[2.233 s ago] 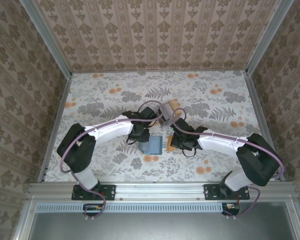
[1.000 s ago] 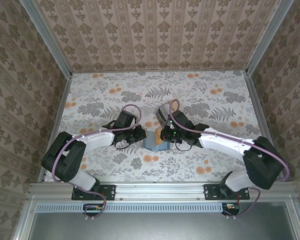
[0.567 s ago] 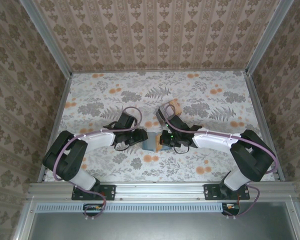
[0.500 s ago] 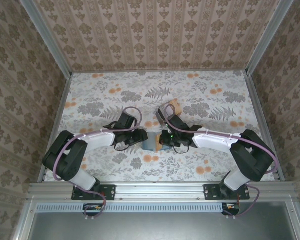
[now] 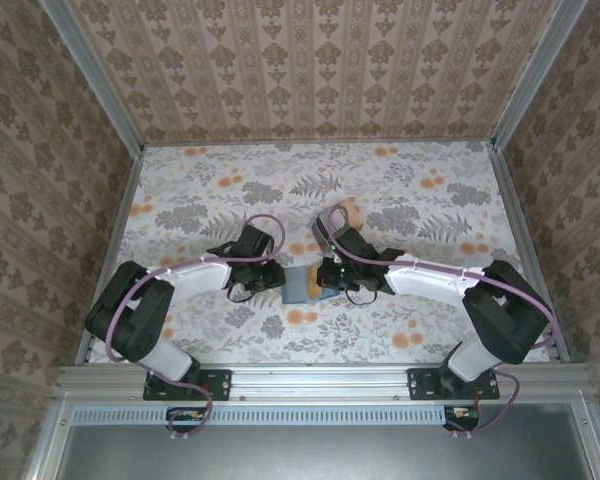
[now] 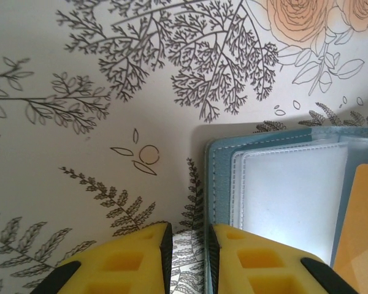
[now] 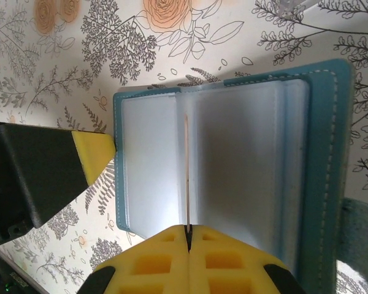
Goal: Put the credit cards into the card holder
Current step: Insert the credit card into the card slot.
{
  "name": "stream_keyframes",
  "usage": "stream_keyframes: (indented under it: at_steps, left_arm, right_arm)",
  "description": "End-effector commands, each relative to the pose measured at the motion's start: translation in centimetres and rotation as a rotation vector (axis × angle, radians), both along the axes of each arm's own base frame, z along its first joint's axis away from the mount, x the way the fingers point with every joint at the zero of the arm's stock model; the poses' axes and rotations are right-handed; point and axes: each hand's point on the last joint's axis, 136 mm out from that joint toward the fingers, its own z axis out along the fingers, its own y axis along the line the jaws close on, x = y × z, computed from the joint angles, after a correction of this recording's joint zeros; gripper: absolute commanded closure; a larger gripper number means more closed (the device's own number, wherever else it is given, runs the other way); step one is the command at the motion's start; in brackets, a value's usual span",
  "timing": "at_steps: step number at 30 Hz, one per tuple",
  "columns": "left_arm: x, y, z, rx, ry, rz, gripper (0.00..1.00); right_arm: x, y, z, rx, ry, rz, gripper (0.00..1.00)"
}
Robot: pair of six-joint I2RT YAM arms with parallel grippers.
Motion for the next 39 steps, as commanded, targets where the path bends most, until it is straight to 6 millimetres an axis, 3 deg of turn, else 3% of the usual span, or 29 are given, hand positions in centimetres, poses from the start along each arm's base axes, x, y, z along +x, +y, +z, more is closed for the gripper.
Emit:
stream_keyframes:
  at_steps: [1,9,19,27,34,39]
  left_arm:
    - [-0.2,0.6,-0.6,0.064,0.006,-0.034,0.75]
    - [-0.1,0.0,-0.9,0.052,0.011,-0.045,0.75]
    - [-0.2,0.1,-1.5,0.064,0.025,-0.049,0.77]
    - [-0.3,-0.1,-1.5,0.061,0.027,-0.056,0.77]
    - [-0.3,-0.1,-1.6,0.066,0.033,-0.059,0.79]
    - [-0.3,-0.1,-1.6,0.067,0.032,-0.056,0.79]
  right_arm:
    - [0.0,0.8,-0.7,0.021,0.028,0.002,1.0]
    - [-0.1,2.0,-2.6,0.077,0.056,0.024,1.0]
    - [-0.6,1.3,-4.9,0.032,0.108,0.001,1.0]
    - [0.0,1.9,-5.3,0.021,0.12,-0.008,0.99]
    - [0.1,3.1,-5.7,0.019,0.144,0.007,0.89]
    - [0.1,3.3,-5.4,-0.017,0.138,0.032,0.88]
